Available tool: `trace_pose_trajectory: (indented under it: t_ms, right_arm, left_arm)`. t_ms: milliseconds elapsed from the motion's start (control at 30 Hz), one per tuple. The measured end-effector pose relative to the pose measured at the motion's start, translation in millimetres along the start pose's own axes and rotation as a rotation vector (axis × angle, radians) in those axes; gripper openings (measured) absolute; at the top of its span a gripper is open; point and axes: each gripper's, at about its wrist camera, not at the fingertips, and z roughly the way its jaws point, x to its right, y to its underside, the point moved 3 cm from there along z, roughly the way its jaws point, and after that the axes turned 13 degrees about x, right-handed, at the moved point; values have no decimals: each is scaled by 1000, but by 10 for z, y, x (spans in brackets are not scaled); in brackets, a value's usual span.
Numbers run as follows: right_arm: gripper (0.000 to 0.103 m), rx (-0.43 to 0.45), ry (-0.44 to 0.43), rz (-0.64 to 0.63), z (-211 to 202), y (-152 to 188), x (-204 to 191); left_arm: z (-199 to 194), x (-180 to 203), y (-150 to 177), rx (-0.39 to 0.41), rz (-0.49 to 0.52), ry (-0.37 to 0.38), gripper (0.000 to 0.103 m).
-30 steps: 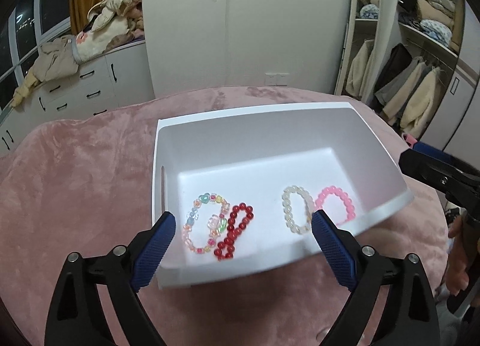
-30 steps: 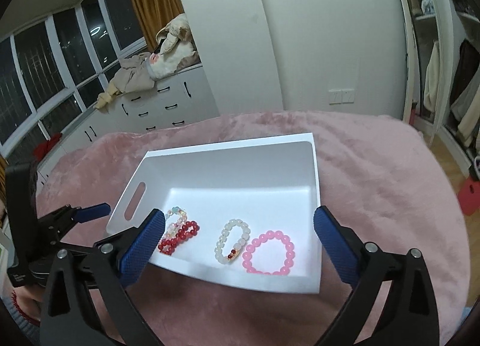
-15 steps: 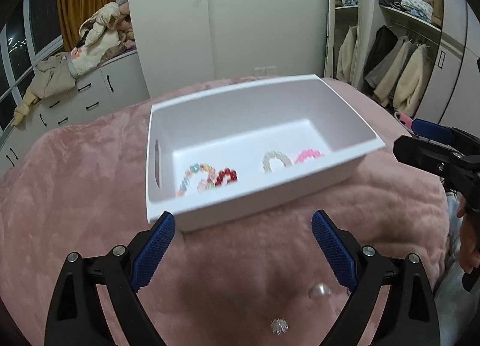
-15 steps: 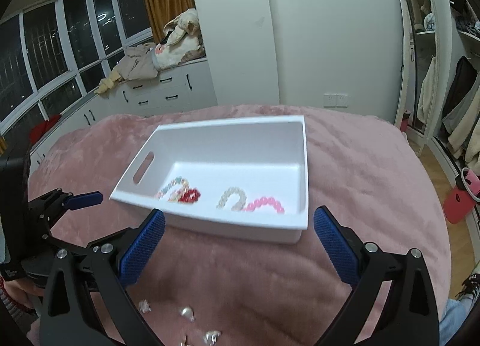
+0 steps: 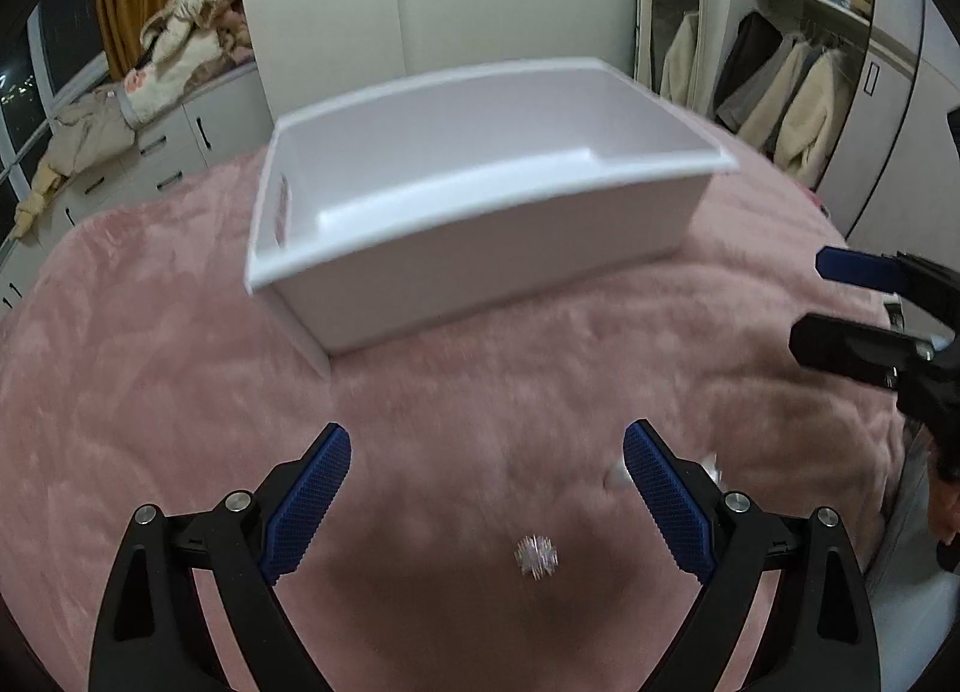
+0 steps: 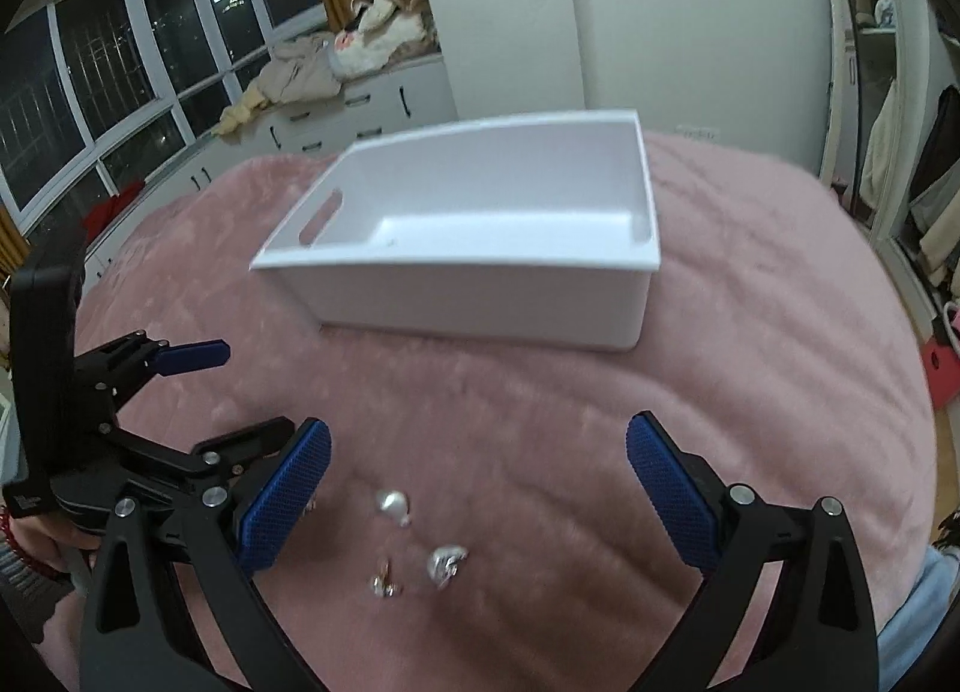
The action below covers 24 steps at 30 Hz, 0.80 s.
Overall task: Organize jewelry
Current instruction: 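Withdraw both tools from the bin toward the silver earrings and brooch, then grasp the silver brooch with left tool while right tool grasps silver earring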
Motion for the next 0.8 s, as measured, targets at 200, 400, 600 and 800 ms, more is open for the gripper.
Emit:
trace_pose_trajectory:
  t_ms: [200, 400, 600, 800]
  right_arm:
    - [68, -114, -49, 25, 107, 340, -37]
    - [61, -192, -81, 76, 211, 534, -61]
    - [43, -272, -70, 71, 341, 710, -112]
    - [21, -296, -34, 56, 393, 747, -120]
  left_arm:
    - [139, 35, 301, -67, -33, 15, 94]
    - [211, 82, 466, -99, -45, 28, 94]
    - [262, 225, 612, -118, 13, 34, 93]
    - [257, 355, 684, -122, 64, 54, 66]
